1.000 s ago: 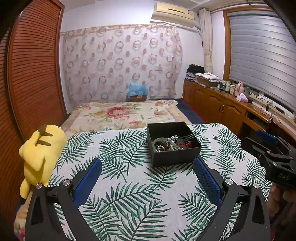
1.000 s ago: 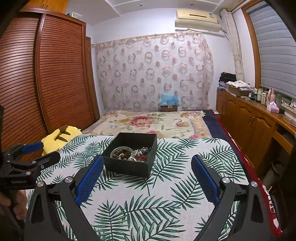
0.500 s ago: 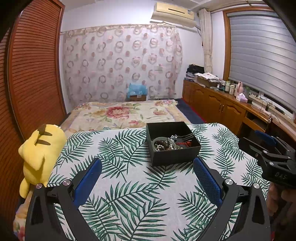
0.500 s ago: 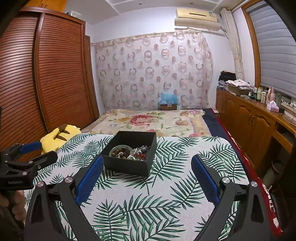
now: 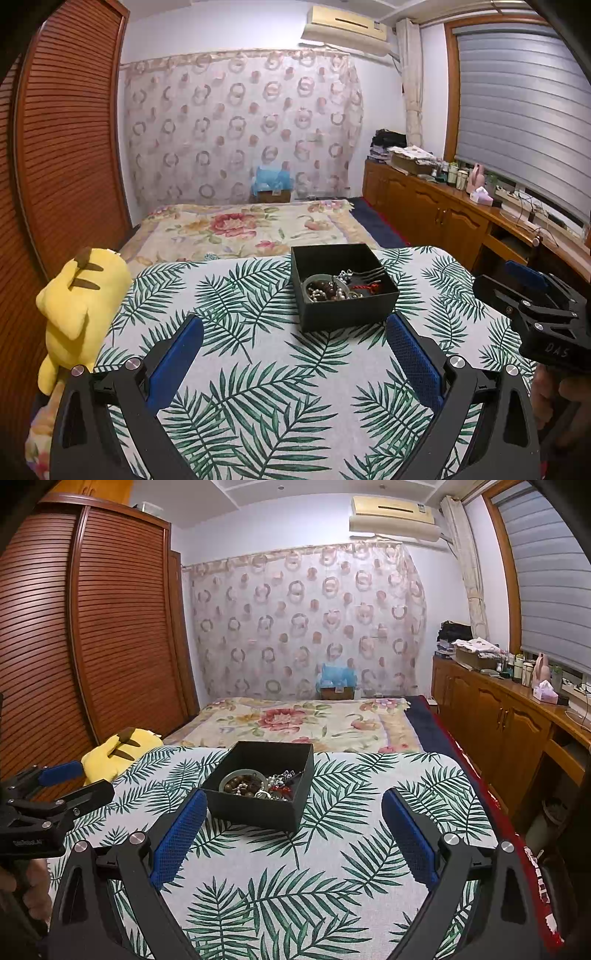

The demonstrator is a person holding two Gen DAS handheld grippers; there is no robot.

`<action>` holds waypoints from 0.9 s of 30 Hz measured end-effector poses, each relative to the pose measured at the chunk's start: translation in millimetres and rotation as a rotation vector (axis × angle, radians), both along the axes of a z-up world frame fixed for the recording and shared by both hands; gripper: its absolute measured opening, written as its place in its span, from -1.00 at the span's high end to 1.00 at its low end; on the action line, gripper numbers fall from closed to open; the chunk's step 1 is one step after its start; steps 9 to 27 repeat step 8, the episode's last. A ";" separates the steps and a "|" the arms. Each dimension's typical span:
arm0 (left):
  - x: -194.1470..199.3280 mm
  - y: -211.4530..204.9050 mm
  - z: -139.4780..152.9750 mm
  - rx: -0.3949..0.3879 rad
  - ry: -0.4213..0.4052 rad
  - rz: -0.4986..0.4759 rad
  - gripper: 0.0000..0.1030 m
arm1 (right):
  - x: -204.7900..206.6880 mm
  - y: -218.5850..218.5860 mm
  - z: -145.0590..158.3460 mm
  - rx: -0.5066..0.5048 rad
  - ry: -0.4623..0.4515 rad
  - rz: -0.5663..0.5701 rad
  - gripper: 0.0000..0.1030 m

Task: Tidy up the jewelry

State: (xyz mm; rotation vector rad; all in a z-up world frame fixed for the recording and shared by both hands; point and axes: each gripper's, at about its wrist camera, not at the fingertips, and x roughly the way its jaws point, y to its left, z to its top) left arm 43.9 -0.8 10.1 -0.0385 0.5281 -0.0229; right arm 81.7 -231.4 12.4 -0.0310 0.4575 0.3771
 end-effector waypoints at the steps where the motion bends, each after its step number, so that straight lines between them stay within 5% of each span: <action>1: 0.1 0.1 0.5 -0.001 -0.002 -0.001 -0.85 | 0.0 0.6 0.0 -0.001 0.000 0.001 -0.87; 27: -1.3 0.1 0.4 0.000 -0.004 -0.001 -0.85 | 1.3 0.4 -0.9 0.001 0.000 0.000 -0.87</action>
